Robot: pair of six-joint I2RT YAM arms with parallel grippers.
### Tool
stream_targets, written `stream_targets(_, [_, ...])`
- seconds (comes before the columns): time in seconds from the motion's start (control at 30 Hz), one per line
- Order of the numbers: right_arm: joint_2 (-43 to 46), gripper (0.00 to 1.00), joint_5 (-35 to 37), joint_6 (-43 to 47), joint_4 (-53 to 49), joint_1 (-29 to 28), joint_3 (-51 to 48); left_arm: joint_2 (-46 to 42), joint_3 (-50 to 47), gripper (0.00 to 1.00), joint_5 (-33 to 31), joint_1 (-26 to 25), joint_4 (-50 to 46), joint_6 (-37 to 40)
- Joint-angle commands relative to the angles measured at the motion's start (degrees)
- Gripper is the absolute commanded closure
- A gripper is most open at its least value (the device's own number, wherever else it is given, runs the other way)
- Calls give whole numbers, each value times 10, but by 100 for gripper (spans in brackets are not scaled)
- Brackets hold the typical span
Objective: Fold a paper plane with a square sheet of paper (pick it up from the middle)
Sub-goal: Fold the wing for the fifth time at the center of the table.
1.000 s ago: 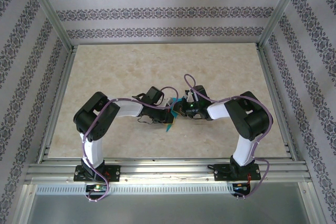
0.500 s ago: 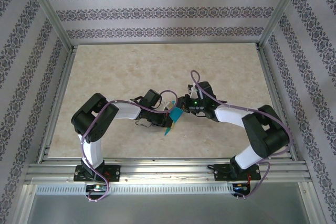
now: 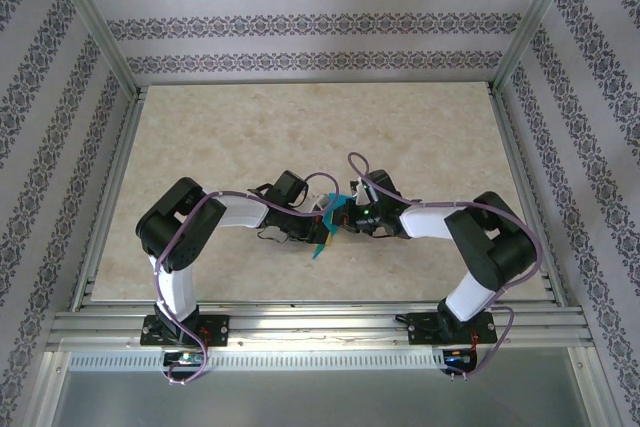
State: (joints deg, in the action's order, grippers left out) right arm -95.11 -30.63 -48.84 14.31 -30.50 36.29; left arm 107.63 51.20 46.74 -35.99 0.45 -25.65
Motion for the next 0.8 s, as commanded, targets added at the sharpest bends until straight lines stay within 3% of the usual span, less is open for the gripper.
stream_targets(0.0, [-29, 94, 15, 21, 8, 8, 20, 18, -24, 100, -12, -4, -75, 21])
stream_targets(0.63, [-87, 92, 16, 4, 38, 104, 39, 16, -31, 100, -14, 2, -104, 44])
stream_targets(0.77, [-77, 92, 32, 13, 7, 121, 50, 15, -32, 100, -16, 2, -104, 43])
